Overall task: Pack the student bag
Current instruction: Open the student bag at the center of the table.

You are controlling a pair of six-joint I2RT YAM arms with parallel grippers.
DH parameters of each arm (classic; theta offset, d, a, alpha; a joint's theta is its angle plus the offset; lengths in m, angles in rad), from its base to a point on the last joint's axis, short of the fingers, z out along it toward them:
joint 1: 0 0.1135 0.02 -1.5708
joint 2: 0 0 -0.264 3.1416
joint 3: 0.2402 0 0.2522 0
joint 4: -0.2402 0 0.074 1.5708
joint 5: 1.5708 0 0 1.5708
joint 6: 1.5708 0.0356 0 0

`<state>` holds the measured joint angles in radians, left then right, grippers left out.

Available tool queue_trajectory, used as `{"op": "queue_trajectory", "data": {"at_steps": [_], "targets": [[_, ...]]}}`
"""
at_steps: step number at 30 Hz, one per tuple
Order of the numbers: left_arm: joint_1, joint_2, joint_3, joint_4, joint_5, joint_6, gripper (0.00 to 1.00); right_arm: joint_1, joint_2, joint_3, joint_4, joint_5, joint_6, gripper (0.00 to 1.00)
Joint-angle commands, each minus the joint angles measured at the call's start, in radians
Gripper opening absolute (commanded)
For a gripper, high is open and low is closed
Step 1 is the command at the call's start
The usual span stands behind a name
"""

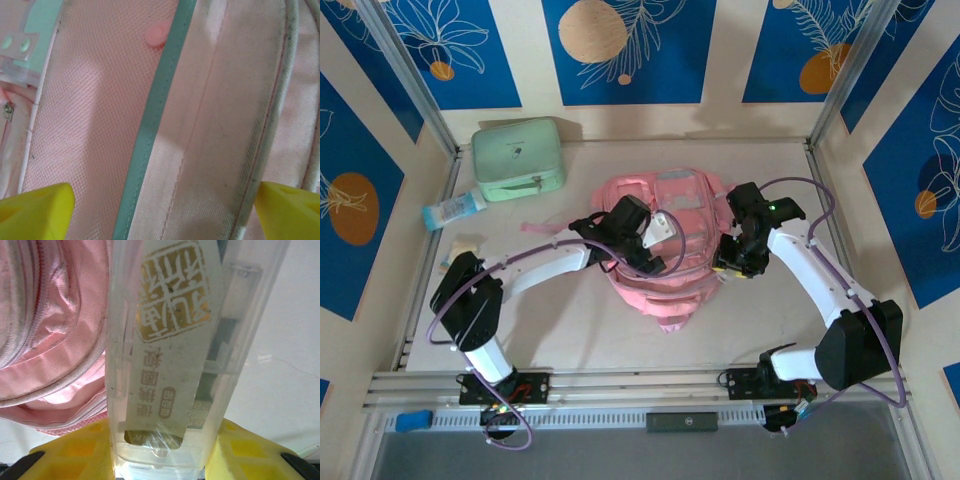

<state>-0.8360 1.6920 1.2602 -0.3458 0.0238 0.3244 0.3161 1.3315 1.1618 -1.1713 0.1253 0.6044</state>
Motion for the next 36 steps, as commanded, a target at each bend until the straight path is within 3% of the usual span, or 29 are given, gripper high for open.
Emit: {"op": "queue_trajectory", "data": {"at_steps": [1,4,9,16,22,27,36], "targets": [[-0.002,0.019,0.042,-0.014,-0.068,0.057,0.92,0.013,-0.014,0.029,-0.013,-0.034,-0.02,0.35],[0.008,0.032,0.065,-0.017,-0.124,0.072,0.88,0.02,-0.018,0.03,-0.019,-0.032,-0.023,0.35],[0.037,0.011,0.071,0.01,-0.117,0.07,0.76,0.023,-0.03,0.019,-0.018,-0.037,-0.026,0.35],[0.05,0.039,0.085,0.019,-0.058,0.032,0.34,0.049,-0.025,0.028,-0.012,-0.074,-0.011,0.35],[0.049,0.051,0.12,0.008,-0.025,-0.088,0.0,0.059,-0.002,0.03,0.013,-0.126,0.013,0.35],[0.032,0.005,0.15,0.026,0.047,-0.318,0.0,0.067,0.007,0.036,0.074,-0.167,0.053,0.36],[-0.087,-0.006,0.223,0.044,-0.081,-0.793,0.0,0.064,0.087,0.089,0.172,-0.156,0.124,0.36]]}}
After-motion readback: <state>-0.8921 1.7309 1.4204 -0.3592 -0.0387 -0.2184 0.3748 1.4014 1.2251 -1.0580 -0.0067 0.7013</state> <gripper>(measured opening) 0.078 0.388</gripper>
